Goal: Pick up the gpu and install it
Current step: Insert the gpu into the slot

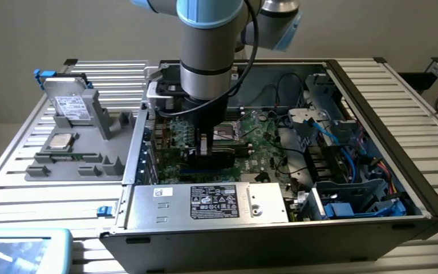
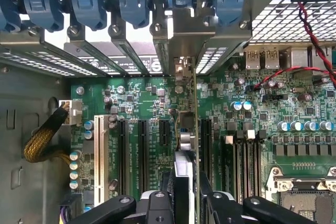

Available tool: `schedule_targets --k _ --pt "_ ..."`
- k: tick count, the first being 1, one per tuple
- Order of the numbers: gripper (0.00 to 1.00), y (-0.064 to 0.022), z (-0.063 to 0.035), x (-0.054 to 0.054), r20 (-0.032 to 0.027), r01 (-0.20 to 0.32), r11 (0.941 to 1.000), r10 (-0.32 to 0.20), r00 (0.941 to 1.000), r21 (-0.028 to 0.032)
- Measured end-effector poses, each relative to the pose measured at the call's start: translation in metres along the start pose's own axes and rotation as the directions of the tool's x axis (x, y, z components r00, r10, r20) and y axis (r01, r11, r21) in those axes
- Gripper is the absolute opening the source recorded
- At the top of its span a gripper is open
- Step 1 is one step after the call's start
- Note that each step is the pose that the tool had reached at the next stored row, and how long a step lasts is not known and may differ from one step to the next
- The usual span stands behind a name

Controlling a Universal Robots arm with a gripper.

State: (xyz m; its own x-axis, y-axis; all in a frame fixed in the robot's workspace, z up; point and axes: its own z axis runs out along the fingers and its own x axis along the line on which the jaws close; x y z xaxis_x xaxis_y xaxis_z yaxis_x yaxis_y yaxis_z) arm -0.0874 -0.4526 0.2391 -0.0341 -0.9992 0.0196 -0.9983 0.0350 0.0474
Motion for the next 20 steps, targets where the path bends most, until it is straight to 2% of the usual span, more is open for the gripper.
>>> schedule_targets --k 3,20 --pt "0.29 0.0001 0.0007 0.0001 -0.0017 0.0 1.0 0.0 1.0 -0.0003" --pt "0.29 0.0009 0.0013 0.0001 -0.0012 0.009 1.0 -0.009 1.0 0.0006"
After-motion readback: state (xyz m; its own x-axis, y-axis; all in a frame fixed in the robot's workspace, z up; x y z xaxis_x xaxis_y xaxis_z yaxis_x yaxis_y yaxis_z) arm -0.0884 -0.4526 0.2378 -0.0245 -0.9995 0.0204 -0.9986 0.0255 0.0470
